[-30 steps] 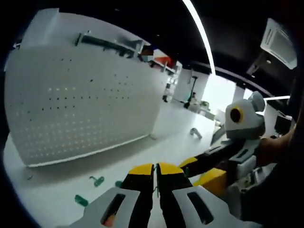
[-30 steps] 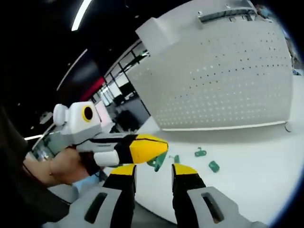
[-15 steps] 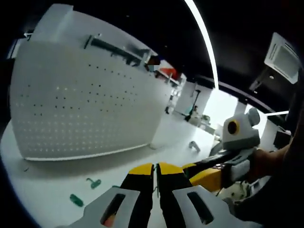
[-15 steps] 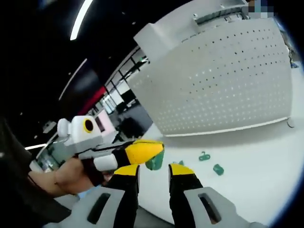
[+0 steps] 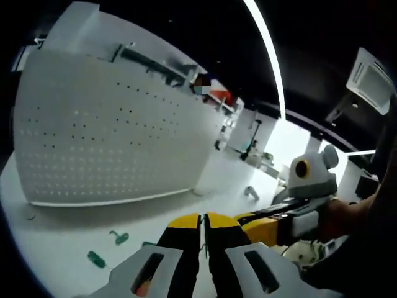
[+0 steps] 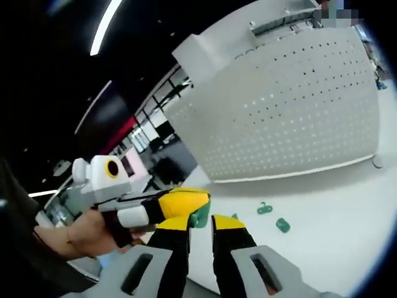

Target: Insert the hook assembly into the mounting plate slot until the hook locks in place.

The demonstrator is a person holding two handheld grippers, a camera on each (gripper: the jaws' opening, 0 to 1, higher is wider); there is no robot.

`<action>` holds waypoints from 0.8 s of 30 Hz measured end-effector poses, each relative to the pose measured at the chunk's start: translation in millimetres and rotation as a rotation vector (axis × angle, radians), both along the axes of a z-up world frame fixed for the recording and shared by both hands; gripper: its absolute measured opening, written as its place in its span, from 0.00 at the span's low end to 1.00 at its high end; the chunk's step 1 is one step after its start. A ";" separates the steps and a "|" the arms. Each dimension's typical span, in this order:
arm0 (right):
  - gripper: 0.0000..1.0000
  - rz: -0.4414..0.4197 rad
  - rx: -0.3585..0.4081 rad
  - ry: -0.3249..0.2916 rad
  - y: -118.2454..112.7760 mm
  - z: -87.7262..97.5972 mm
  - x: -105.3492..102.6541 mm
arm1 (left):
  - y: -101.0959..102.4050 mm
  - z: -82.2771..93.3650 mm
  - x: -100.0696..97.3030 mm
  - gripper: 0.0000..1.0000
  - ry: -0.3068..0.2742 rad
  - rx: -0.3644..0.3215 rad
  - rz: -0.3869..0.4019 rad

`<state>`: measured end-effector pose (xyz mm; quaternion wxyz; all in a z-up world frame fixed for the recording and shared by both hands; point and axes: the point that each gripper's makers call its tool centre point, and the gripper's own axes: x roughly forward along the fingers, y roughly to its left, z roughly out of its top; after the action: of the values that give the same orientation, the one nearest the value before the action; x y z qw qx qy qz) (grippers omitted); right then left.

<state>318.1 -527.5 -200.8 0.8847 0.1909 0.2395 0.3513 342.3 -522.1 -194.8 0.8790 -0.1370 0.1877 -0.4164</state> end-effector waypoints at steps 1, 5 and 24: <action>0.10 0.003 0.006 0.000 1.2 0.8 -0.3 | 0.6 0.6 -0.2 0.02 -0.002 -0.002 0.000; 0.08 0.004 0.010 -0.027 5.1 5.8 0.1 | 4.8 4.0 0.4 0.02 0.000 -0.026 0.008; 0.00 0.043 -0.068 -0.088 9.3 11.1 0.4 | 9.6 6.2 -4.3 0.07 0.041 -0.116 0.004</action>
<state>318.5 -518.2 -189.7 0.8927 0.1397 0.2161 0.3699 338.0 -512.5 -188.6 0.8664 -0.1965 0.1810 -0.4220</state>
